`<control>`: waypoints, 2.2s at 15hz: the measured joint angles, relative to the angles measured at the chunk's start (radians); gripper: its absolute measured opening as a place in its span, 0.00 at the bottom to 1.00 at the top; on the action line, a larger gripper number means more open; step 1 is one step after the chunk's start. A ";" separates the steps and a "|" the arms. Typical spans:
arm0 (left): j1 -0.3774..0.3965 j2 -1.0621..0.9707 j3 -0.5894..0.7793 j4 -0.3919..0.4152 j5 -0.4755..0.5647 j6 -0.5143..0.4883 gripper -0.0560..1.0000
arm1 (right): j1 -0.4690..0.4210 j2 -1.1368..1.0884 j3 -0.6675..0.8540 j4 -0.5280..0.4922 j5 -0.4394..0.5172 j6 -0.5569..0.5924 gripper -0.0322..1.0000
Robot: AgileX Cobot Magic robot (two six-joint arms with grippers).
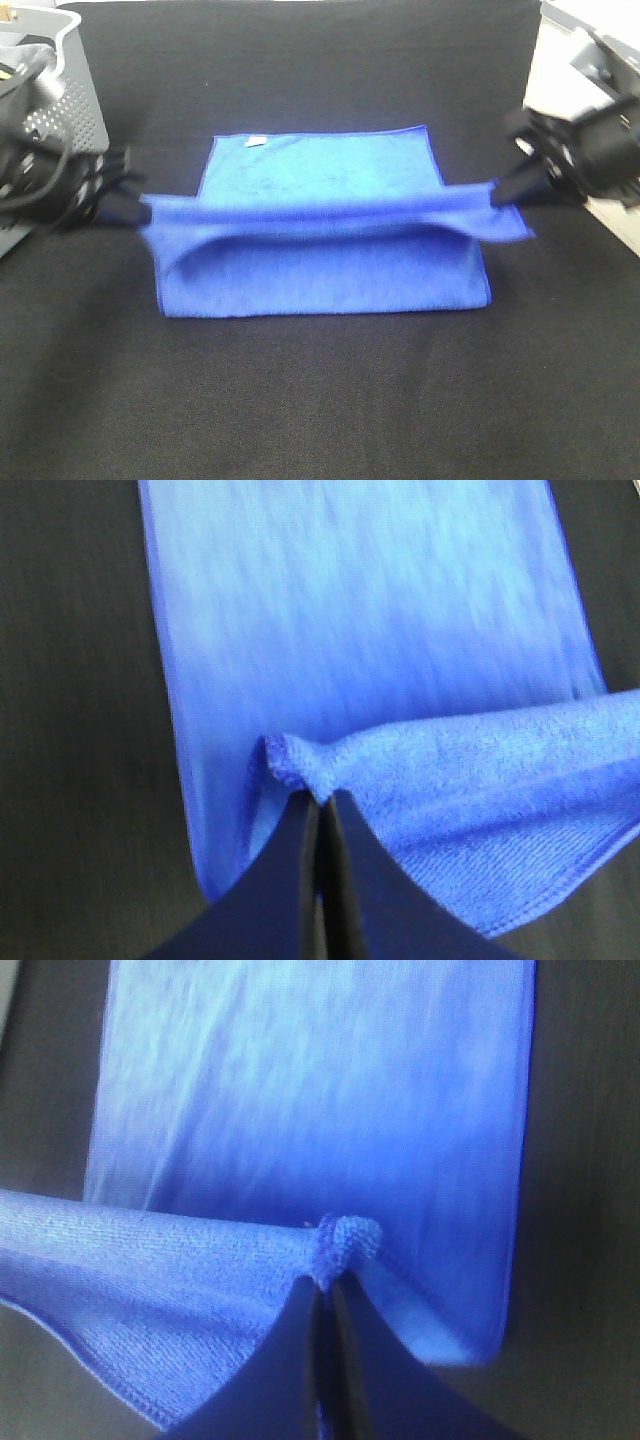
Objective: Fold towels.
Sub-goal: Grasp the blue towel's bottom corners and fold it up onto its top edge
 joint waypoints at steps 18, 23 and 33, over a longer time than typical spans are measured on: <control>0.000 0.815 -1.008 0.001 -0.149 0.004 0.16 | 0.006 0.835 -1.059 -0.146 -0.060 0.028 0.03; 0.000 0.845 -1.068 0.004 -0.105 0.004 0.67 | 0.003 0.847 -1.059 -0.147 -0.021 0.028 0.71; 0.031 0.742 -1.070 0.585 0.418 -0.496 0.67 | 0.000 0.720 -1.064 -0.234 0.443 0.256 0.87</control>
